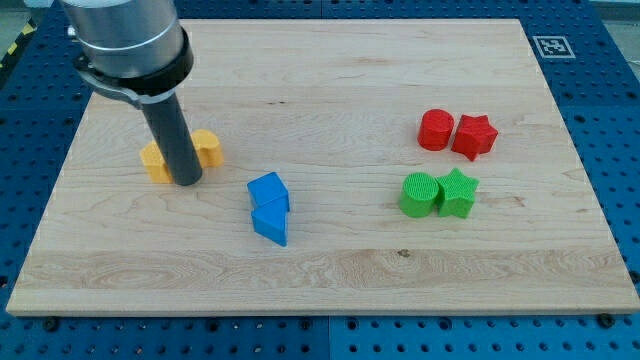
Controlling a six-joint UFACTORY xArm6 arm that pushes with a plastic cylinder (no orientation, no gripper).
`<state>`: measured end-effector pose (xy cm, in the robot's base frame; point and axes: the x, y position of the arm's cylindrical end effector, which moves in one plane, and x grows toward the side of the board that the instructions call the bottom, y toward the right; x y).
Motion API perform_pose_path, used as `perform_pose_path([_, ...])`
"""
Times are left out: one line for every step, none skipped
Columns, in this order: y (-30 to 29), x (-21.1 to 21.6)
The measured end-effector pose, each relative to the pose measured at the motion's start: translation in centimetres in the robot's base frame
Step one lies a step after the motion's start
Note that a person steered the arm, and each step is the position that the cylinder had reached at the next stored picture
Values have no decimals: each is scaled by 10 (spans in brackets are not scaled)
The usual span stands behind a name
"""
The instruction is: Push the yellow hexagon closer to the yellow heart
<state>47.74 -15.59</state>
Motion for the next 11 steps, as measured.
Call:
perform_pose_path([0,5])
perform_pose_path([-18,12])
perform_pose_path([-46,13])
perform_pose_path([-70,13])
perform_pose_path([-98,13])
perform_pose_path([-104,4])
perform_pose_path([-97,-8])
perform_pose_path([-78,-15])
perform_pose_path([-48,-15])
perform_pose_path([-21,-15])
perform_pose_path([1,-15])
